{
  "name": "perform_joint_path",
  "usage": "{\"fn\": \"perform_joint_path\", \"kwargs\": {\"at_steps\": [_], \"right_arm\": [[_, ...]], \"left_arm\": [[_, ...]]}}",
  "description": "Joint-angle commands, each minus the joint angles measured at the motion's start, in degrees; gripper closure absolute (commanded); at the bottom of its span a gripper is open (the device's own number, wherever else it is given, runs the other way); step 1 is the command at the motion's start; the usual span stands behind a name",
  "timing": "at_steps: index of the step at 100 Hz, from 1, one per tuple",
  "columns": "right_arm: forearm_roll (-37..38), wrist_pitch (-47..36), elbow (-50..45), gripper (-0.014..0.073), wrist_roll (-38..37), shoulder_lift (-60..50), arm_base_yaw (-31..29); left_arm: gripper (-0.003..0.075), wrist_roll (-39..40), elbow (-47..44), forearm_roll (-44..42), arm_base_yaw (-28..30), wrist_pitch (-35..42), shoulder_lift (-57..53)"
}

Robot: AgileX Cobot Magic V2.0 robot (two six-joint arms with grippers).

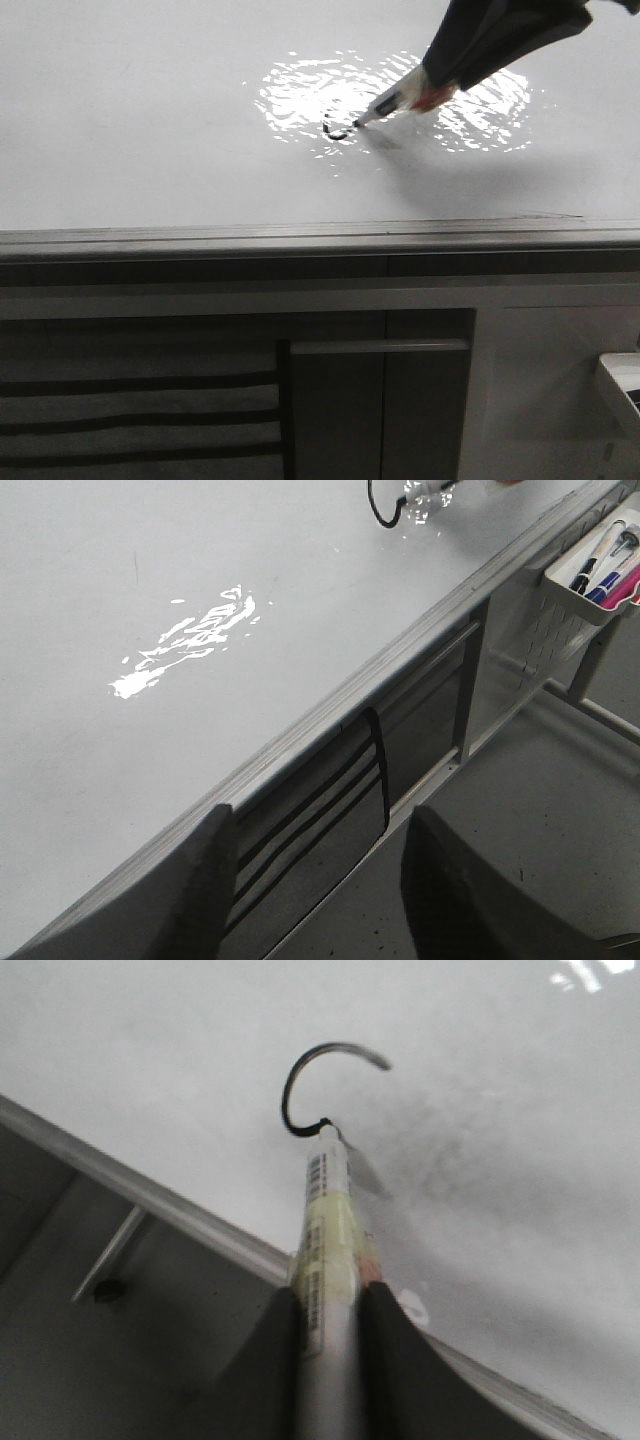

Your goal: Write number 9 on whiteboard

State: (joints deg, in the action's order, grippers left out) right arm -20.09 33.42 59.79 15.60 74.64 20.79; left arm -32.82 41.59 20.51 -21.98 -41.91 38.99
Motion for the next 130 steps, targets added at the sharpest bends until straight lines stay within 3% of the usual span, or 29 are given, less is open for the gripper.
{"fn": "perform_joint_path", "kwargs": {"at_steps": [1, 35, 56, 70, 80, 92, 106, 130], "right_arm": [[1.82, -5.3, 2.29, 0.0647, 0.43, -2.69, -1.49], [0.86, 1.23, 1.6, 0.0647, 0.43, -1.34, -1.1], [0.86, -0.29, -4.03, 0.0647, 0.43, -0.46, 1.94], [0.86, 0.29, -3.0, 0.0647, 0.99, -3.25, 3.71], [0.86, 3.27, -1.61, 0.0647, 6.19, -6.29, 6.22], [0.86, 10.0, 0.53, 0.0647, 22.18, -9.82, 9.65], [0.86, 12.66, 1.12, 0.0647, 33.56, -13.29, 11.91], [0.86, 12.66, 1.12, 0.0647, 37.59, -16.44, 12.56]], "left_arm": [[0.0373, 0.72, 1.53, 1.56, 0.17, 3.83, -0.1], [0.0373, 0.72, 1.53, 1.64, 0.17, 4.69, -0.1], [0.0373, 0.51, 1.53, 1.64, 0.17, 5.05, -0.1], [0.0373, -4.14, 2.49, 5.85, 0.17, 5.08, 0.55], [0.0373, -12.02, 5.36, 12.04, 0.17, -0.13, 4.06], [0.0373, -20.98, 9.74, 17.15, 0.17, -6.94, 10.37], [0.0373, -26.6, 13.86, 18.79, -2.96, -8.85, 17.76], [0.0373, -30.79, 19.92, 15.23, -15.94, -1.91, 28.87]]}}
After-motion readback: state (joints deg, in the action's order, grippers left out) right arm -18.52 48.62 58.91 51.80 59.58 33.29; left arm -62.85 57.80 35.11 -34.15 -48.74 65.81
